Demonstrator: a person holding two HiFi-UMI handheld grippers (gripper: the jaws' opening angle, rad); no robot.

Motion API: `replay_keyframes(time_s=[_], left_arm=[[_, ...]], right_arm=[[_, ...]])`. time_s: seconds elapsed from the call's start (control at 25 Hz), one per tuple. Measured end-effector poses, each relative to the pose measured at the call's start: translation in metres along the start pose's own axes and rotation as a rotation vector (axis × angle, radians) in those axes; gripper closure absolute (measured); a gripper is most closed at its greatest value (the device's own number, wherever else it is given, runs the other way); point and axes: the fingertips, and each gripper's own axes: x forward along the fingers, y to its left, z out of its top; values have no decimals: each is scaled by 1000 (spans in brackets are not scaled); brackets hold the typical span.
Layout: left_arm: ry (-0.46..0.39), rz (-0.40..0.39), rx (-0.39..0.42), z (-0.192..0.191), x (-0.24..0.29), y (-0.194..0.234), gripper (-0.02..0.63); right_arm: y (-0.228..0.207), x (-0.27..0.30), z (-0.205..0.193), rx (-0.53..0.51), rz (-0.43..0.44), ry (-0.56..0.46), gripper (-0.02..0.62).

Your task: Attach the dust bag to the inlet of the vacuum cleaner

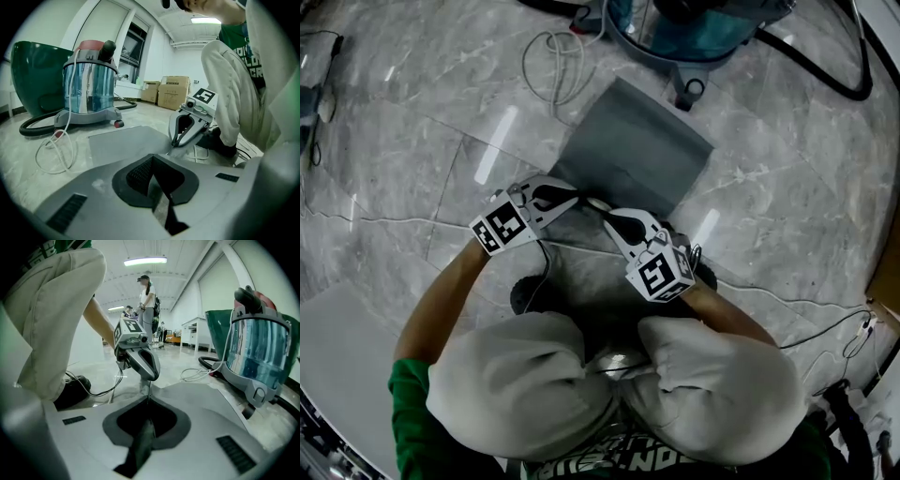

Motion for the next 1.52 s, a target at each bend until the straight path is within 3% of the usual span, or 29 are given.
replay_keyframes(time_s=[0.56, 0.72, 0.92, 1.0, 1.24, 1.52], left_arm=[[33, -169, 59, -6, 4, -11, 600], [91, -190, 74, -16, 8, -13, 599], [191, -231, 216, -13, 18, -17, 600], [218, -232, 238, -12, 24, -17, 600], [223, -189, 188, -5, 34, -6, 597], [209, -130, 232, 16, 25, 3, 597]], right_arm=[[-8, -4, -4, 63, 44, -20, 577], [-5, -4, -4, 11, 77, -11, 577], [-13, -3, -7, -22, 123, -13, 577], [-18, -2, -9, 5, 139, -16, 577], [-39, -3, -13, 151, 161, -6, 577], [-51, -10, 7, 91, 181, -33, 580]])
